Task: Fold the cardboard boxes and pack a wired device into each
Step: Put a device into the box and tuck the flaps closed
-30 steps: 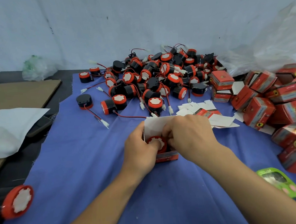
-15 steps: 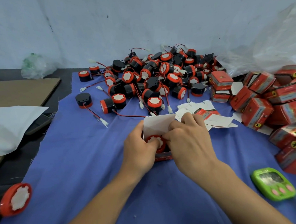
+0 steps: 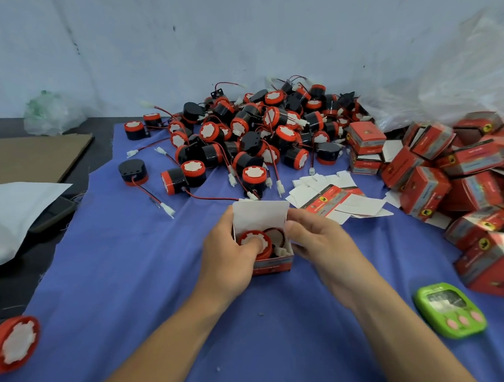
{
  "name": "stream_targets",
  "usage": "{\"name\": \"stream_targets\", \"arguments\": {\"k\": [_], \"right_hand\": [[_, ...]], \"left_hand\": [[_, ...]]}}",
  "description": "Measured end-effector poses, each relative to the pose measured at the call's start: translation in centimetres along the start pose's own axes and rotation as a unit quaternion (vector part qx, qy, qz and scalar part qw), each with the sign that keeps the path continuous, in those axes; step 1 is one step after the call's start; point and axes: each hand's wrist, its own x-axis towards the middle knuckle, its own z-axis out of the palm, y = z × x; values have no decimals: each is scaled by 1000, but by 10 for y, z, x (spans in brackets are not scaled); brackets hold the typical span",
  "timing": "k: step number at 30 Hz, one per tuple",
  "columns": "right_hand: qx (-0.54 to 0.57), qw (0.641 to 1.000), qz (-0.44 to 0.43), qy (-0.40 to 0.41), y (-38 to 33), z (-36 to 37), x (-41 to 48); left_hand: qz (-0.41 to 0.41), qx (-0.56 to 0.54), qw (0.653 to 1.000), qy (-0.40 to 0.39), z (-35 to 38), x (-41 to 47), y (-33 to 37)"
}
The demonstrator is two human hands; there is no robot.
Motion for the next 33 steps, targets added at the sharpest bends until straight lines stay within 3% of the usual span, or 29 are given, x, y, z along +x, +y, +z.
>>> {"name": "stream_targets", "arguments": {"k": [7,9,11,13,18,26,30,33], "right_hand": [[-77,997,-10,-7,12,5,4],[-55,998,8,6,13,4,7],[-27,999,31,19,11,4,10],[-18,999,46,23,11,5,12],[-12,998,29,55,14,7,10],[-215,957,9,197,10,13,11],[-248,942,36,223,9,18,14],[-185,953,66,229,6,15,14]], "left_hand": [[11,12,1000,-15,-1,-5,1],[-24,-81,996,-33,-2,-6,6],[-89,-224,969,-61,-8,-4,9],[-130,-264,953,-78,-18,2,9],[-106,-171,970,-136,-25,12,1],[-27,-63,973,-221,-28,6,-5],[74,70,986,-128,-26,-3,1],[101,71,986,-114,-19,-7,1]]}}
